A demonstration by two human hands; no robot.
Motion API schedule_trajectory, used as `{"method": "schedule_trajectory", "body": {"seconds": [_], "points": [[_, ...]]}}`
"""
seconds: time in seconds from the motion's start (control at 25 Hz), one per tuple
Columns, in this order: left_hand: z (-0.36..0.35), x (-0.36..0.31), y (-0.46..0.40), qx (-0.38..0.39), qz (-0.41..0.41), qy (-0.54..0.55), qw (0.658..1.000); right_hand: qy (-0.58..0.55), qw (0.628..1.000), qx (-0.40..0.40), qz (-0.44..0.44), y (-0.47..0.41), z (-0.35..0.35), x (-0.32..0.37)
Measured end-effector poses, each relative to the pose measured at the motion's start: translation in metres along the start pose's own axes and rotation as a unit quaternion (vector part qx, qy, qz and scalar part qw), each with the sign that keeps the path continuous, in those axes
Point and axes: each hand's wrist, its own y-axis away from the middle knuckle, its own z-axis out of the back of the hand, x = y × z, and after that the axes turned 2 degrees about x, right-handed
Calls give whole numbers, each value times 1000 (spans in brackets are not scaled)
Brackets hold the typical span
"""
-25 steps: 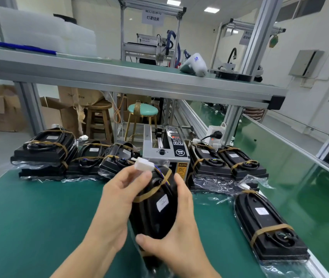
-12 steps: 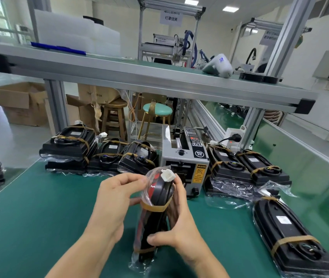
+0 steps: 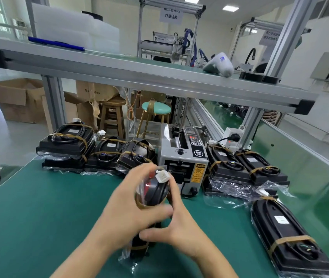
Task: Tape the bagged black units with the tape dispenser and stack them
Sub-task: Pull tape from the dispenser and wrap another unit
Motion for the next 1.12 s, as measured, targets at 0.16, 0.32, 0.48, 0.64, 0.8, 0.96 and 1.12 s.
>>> {"method": "schedule_trajectory", "body": {"seconds": [0.16, 0.32, 0.48, 0.64, 0.8, 0.96, 1.12], "points": [[4, 12, 2, -8, -27, -50, 998, 45, 996, -25, 71, -1, 16, 28], [18, 18, 0, 42, -40, -40, 997, 98, 966, -122, 208, -8, 11, 49], [37, 26, -7, 28, 21, 106, 994, 327, 839, -221, 374, -2, -14, 29], [47, 26, -8, 33, 45, 153, 987, 416, 789, -210, 401, 1, -30, 7], [35, 16, -8, -17, 47, 70, 996, 355, 829, -157, 401, 3, -27, 15], [23, 15, -4, -59, 48, 42, 996, 117, 916, -204, 325, 9, -9, 31], [21, 19, 4, -5, 44, 37, 998, 29, 960, -213, 177, 0, 7, 41]]}}
